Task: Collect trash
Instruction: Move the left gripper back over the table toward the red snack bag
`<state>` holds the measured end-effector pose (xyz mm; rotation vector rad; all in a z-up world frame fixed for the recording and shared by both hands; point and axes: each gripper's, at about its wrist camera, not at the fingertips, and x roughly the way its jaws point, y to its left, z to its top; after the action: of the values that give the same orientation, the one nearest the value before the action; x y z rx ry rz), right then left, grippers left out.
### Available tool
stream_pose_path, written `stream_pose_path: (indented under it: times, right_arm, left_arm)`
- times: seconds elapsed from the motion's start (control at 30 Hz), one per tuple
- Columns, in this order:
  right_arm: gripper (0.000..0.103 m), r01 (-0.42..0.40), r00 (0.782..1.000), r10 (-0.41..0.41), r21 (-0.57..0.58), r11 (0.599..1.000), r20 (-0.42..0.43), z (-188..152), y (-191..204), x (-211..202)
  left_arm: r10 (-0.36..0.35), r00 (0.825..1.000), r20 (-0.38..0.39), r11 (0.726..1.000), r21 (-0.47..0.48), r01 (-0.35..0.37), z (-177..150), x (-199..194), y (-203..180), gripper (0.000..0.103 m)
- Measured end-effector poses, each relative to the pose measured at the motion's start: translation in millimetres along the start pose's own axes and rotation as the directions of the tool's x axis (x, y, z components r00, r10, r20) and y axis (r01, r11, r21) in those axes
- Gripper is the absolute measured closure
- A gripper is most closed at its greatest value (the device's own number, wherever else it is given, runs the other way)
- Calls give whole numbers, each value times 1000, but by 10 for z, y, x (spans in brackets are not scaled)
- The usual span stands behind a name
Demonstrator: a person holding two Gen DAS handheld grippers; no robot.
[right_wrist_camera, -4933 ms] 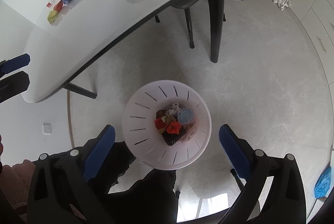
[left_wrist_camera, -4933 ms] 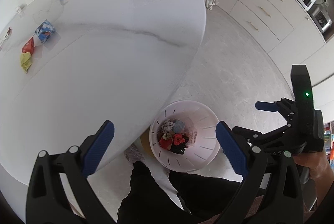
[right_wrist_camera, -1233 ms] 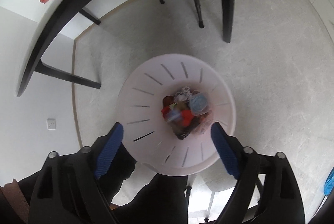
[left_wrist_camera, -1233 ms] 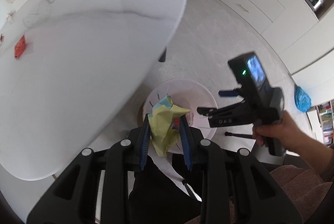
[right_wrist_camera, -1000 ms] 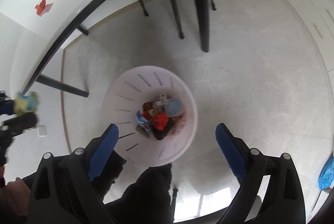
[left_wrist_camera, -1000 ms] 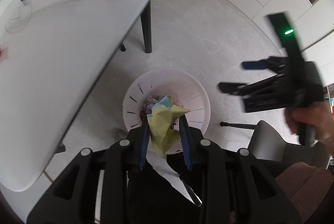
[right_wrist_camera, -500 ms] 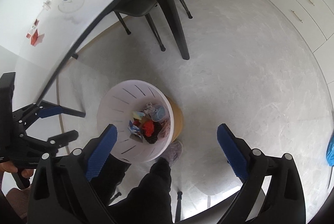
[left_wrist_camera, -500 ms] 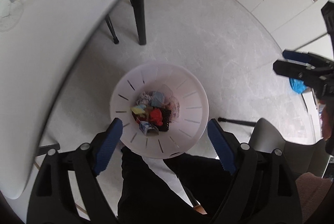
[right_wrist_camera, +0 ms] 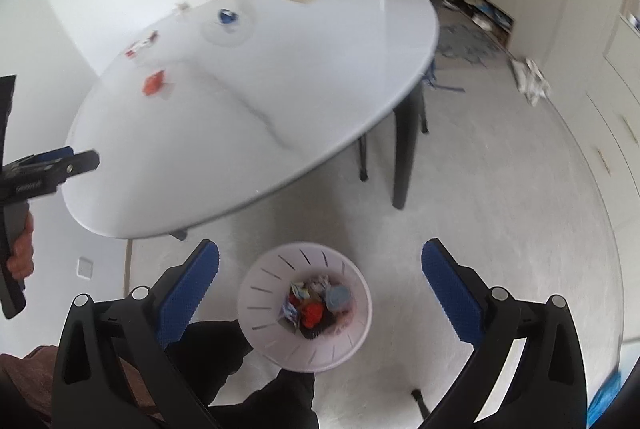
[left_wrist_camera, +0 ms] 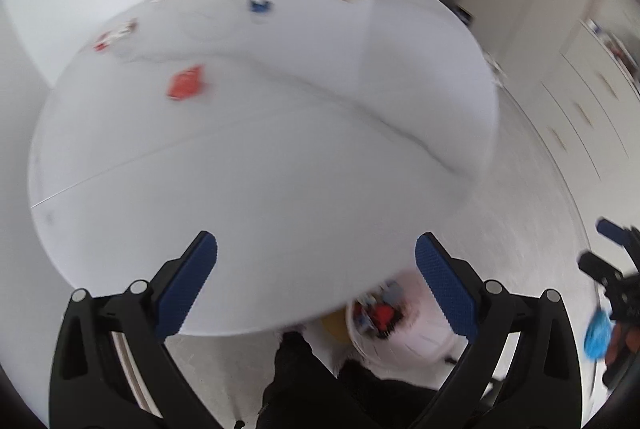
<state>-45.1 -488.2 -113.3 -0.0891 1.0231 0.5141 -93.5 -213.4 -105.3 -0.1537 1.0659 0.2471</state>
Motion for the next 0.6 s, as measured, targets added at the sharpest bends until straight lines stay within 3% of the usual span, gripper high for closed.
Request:
stream_pose_path:
  times: [0.07,0.2,0.3,0.43,0.5,0.6]
  right_arm:
    - [2,-20,1000,21,-30,999,6,121,113,53]
    - [2,-38,999,40,-76,996,21,394,407,158]
    - [2,-29,999,32,-77,997,35,566,632,244]
    - [2,-24,998,25,-22,999,49,864,864,421]
    - [2,-18,999,17,26,999,49,1038,1005,549]
    - [2,-13,999,9,105,994,36,1262,1228,757]
  left_arm:
    - [51,999,4,998,-47,-51,78,59,204,8]
    - [77,997,16,987,-145,-74,341,199,608,8]
    - [112,993,33,986,-131,-107,585,387,842,8]
    - [150,987,63,989,-6,-150,919,767,1062,8]
    - [130,989,78,986,99,-137,1085,973,1165,8]
    - [75,994,80,949,299,-96,1332,1287,1318,8]
